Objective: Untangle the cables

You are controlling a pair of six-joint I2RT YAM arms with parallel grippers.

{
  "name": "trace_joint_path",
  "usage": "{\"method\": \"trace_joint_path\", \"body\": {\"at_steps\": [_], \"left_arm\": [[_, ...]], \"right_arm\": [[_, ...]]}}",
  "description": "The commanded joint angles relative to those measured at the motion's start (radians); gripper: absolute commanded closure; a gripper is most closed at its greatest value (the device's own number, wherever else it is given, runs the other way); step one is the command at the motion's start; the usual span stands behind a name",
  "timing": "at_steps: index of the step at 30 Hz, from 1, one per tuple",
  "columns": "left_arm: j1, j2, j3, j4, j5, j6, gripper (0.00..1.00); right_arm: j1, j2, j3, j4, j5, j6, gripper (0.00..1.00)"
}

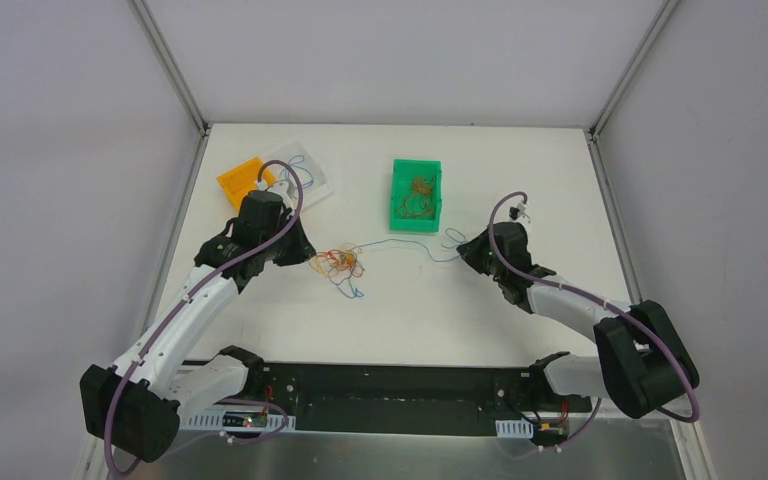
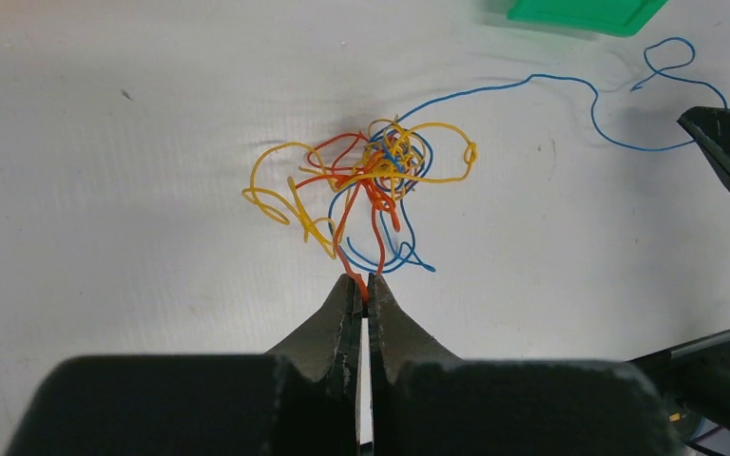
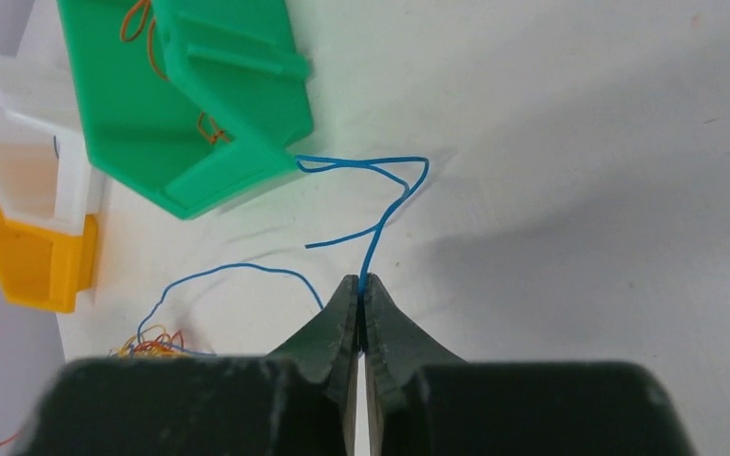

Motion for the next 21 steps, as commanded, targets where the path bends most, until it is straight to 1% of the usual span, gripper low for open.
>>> {"method": "trace_joint_path", "body": {"at_steps": [1, 3, 10, 12, 13, 14, 15, 16, 17, 19, 21], "left_arm": [[0.010, 0.015, 0.036, 0.032, 0.064, 0.026, 1.00], [0.010, 0.013, 0.039, 0.033, 0.064, 0.030, 1.00], [0.010, -0.023, 0.057, 0.000, 0.022, 0.059, 1.00], [0.010, -0.027, 0.069, -0.016, 0.009, 0.068, 1.00], [0.010, -0.025, 0.076, -0.022, 0.007, 0.070, 1.00], [0.009, -0.025, 0.083, -0.028, 0.009, 0.072, 1.00], [0.010, -0.020, 0.091, -0.033, 0.014, 0.072, 1.00], [0.010, -0.018, 0.096, -0.034, 0.029, 0.074, 1.00], [0.010, -0.013, 0.103, -0.034, 0.044, 0.074, 1.00], [0.010, -0.001, 0.117, -0.034, 0.103, 0.075, 1.00], [0.011, 0.015, 0.133, -0.033, 0.157, 0.079, 1.00]], "right_arm": [[0.027, 0.014, 0.059, 0.069, -0.076, -0.049, 0.91], [0.032, 0.009, 0.059, 0.064, -0.072, -0.055, 0.95], [0.035, -0.002, 0.060, 0.056, -0.044, -0.059, 0.93], [0.036, -0.005, 0.062, 0.050, -0.041, -0.061, 0.88], [0.036, -0.008, 0.063, 0.047, -0.041, -0.062, 0.84], [0.035, -0.013, 0.062, 0.046, -0.042, -0.065, 0.75], [0.036, -0.017, 0.061, 0.046, -0.043, -0.065, 0.70], [0.039, -0.020, 0.060, 0.049, -0.047, -0.069, 0.56], [0.044, -0.023, 0.061, 0.061, -0.061, -0.083, 0.46], [0.081, -0.031, 0.072, 0.073, -0.078, -0.137, 0.28], [0.147, -0.033, 0.090, 0.077, -0.059, -0.206, 0.21]]}}
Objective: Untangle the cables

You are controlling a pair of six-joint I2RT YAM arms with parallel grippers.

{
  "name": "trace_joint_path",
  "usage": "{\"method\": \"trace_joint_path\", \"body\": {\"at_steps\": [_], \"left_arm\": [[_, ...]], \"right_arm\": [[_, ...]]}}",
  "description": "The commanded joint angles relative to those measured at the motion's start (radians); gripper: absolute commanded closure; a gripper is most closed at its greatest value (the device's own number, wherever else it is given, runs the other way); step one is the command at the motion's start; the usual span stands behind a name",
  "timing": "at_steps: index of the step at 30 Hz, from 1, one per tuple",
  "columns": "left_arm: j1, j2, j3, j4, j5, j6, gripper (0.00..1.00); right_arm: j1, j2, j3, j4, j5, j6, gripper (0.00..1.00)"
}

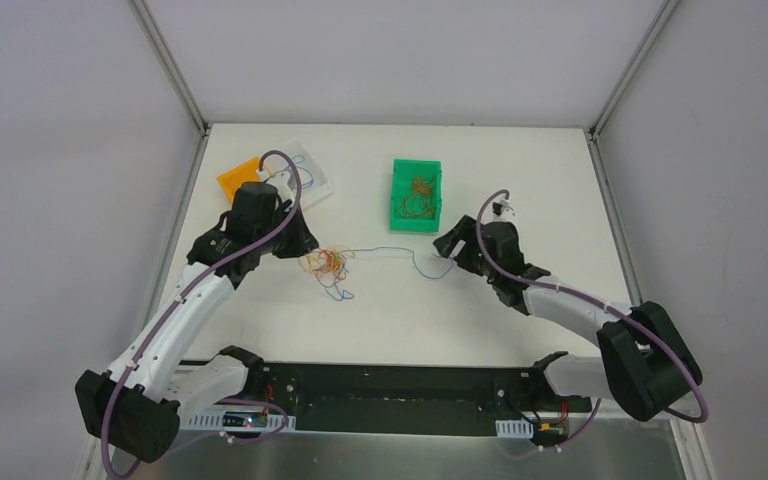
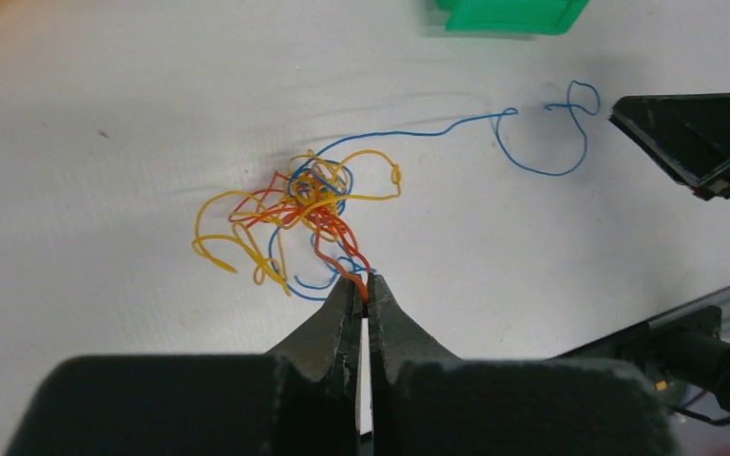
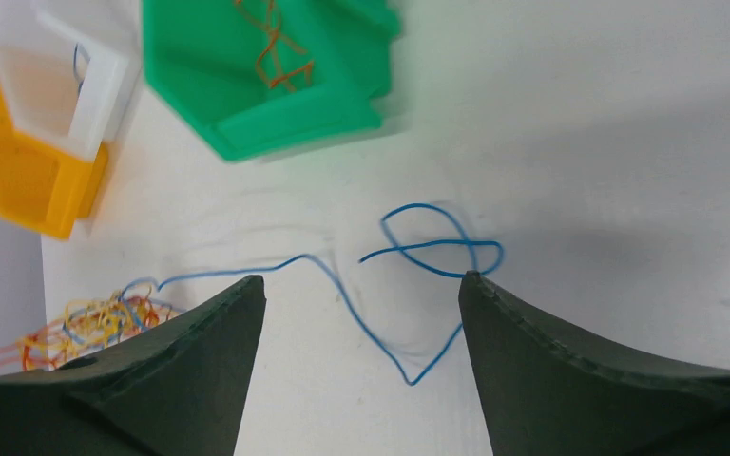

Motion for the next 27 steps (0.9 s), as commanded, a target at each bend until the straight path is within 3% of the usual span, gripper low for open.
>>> {"method": "trace_joint_path", "body": {"at_steps": [1, 6, 13, 15, 21, 27], "left_arm": [[0.010, 0.026, 0.074, -0.010, 0.129, 0.029, 1.00], [0.001, 0.043, 0.122, -0.009, 0.254, 0.060, 1.00], [-0.023, 0.043, 0.125, -0.010, 0.299, 0.077, 1.00], [-0.027, 0.043, 0.120, -0.009, 0.300, 0.077, 1.00], [-0.045, 0.042, 0.070, 0.056, 0.299, 0.045, 1.00], [-0.089, 0.076, 0.044, 0.103, 0.298, 0.022, 1.00]], "right_arm": [[0.115, -0.032, 0.072, 0.056, 0.003, -0.141, 0.20], [0.157, 0.085, 0.122, 0.130, -0.201, -0.189, 0.19], [0.183, 0.194, 0.184, 0.160, -0.281, -0.181, 0.13], [0.188, 0.216, 0.194, 0.164, -0.281, -0.161, 0.08], [0.193, 0.262, 0.199, 0.209, -0.260, 0.007, 0.06], [0.219, 0.333, 0.202, 0.283, -0.216, 0.144, 0.12]]}}
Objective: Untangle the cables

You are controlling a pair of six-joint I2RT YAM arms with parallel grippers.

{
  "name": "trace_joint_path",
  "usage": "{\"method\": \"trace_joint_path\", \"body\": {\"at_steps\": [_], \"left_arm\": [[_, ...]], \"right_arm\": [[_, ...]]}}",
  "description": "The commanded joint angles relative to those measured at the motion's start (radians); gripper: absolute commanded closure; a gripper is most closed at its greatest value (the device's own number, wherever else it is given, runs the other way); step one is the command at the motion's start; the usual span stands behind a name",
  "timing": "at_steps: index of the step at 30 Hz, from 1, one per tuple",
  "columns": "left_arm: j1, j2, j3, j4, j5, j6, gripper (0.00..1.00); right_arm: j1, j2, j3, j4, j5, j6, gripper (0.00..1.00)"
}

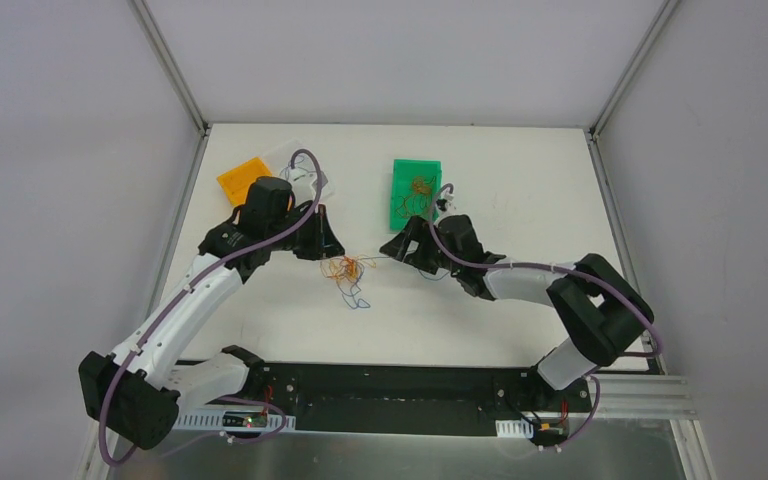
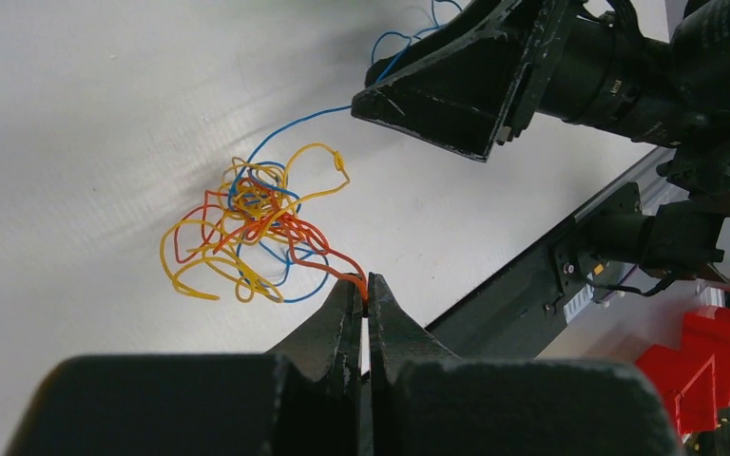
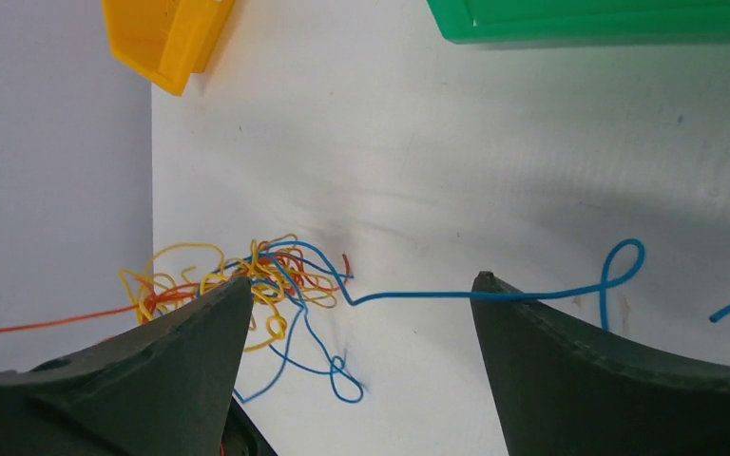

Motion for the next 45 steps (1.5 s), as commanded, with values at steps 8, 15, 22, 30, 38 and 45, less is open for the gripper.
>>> {"method": "trace_joint_path", "body": {"at_steps": [8, 15, 22, 30, 38, 45], "left_arm": [[-0.066, 0.012, -0.005, 0.072, 0.008, -0.012, 1.00], [-0.066, -0.030, -0.026, 0.070, -0.059, -0.008, 1.00], [-0.065, -0.094, -0.032, 0.002, -0.340, -0.033, 1.00], [-0.061, -0.227, -0.068, -0.078, -0.734, -0.084, 1.00], [-0.058, -0.338, -0.068, -0.184, -1.060, -0.145, 1.00], [-0.058, -0.358, -0.082, -0.188, -1.056, -0.172, 1.00]], "right_arm": [[0.051, 0.126, 0.071, 0.143, 0.065, 0.145, 0.47], [0.050, 0.029, 0.007, 0.125, 0.238, 0.110, 1.00], [0.025, -0.142, -0.075, -0.015, 0.517, 0.083, 1.00], [-0.098, -0.287, -0.149, -0.216, 0.761, 0.198, 1.00], [-0.178, -0.421, -0.203, -0.298, 0.916, 0.241, 1.00], [-0.214, -0.440, -0.209, -0.252, 0.754, 0.175, 1.00]]}}
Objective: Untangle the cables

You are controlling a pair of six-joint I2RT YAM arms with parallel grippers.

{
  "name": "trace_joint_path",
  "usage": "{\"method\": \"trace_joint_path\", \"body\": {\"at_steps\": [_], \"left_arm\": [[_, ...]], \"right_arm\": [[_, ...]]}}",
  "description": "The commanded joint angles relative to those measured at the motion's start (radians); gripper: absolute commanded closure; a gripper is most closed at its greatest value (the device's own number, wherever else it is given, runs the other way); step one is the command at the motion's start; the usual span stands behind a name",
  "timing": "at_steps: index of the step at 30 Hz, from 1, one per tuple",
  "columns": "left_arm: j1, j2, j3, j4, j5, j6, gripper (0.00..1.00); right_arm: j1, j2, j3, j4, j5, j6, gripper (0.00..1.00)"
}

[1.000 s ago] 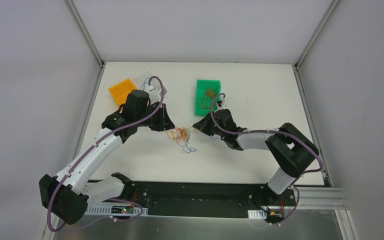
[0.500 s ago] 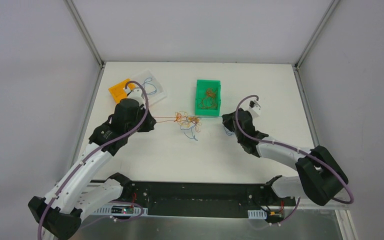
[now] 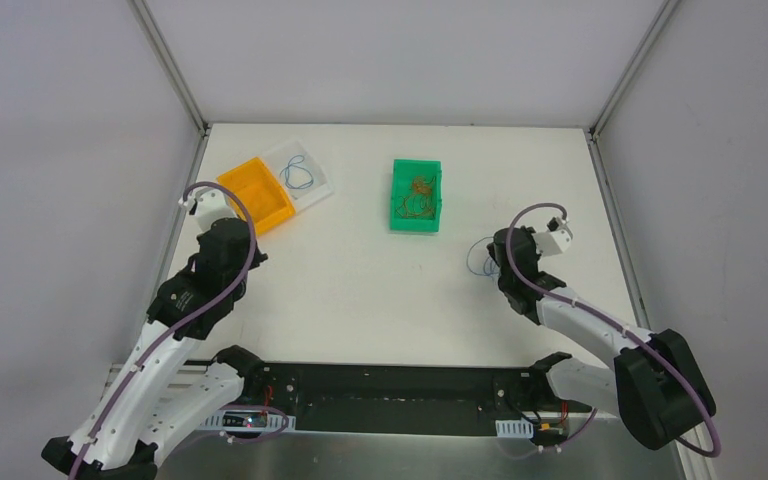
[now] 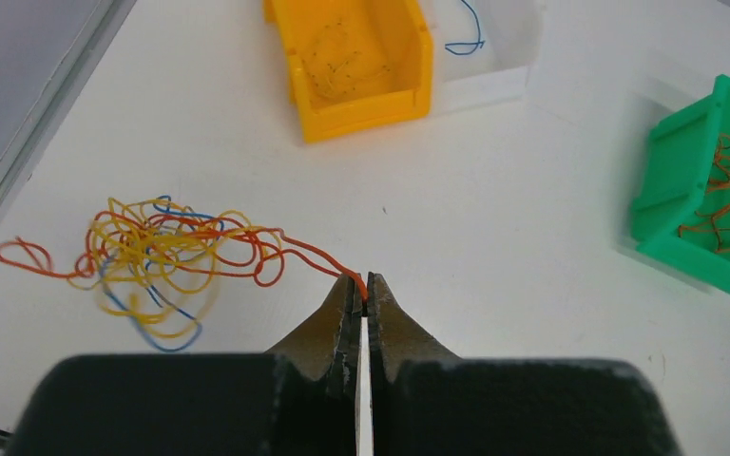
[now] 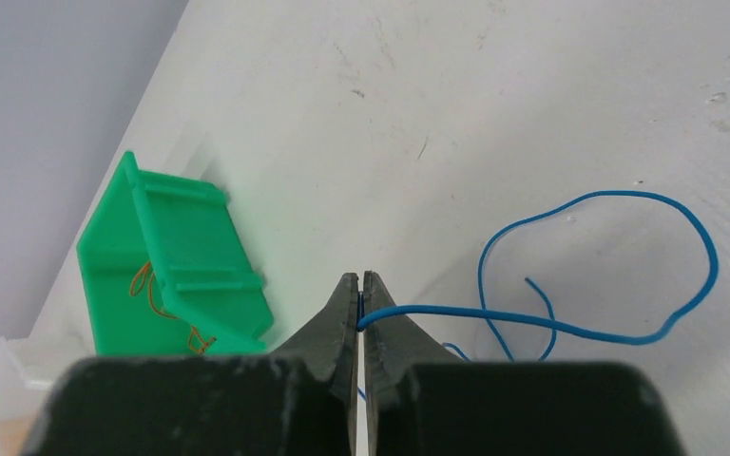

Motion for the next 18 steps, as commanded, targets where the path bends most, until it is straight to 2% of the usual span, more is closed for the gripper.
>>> {"method": "trace_joint_path", "body": {"at_steps": [1, 7, 9, 14, 18], "left_arm": [[0.001, 0.025, -0.005, -0.007, -0.005, -0.024, 1.00], [0.000, 0.121, 0.014, 0.031, 0.158, 0.023, 1.00], [0.001, 0.149, 0.023, 0.034, 0.182, 0.032, 1.00], [0.001, 0.200, 0.031, 0.043, 0.244, 0.041, 1.00], [0.001, 0.249, 0.028, 0.065, 0.354, 0.062, 1.00]], "right_arm": [[-0.006, 0.000, 0.019, 0.066, -0.162, -0.096, 1.00], [0.003, 0.101, 0.054, 0.310, -0.707, -0.281, 1.00], [0.033, 0.131, 0.060, 0.395, -0.826, -0.320, 1.00], [0.138, 0.101, 0.080, 0.403, -0.852, -0.432, 1.00], [0.151, 0.087, 0.077, 0.411, -0.901, -0.450, 1.00]]}}
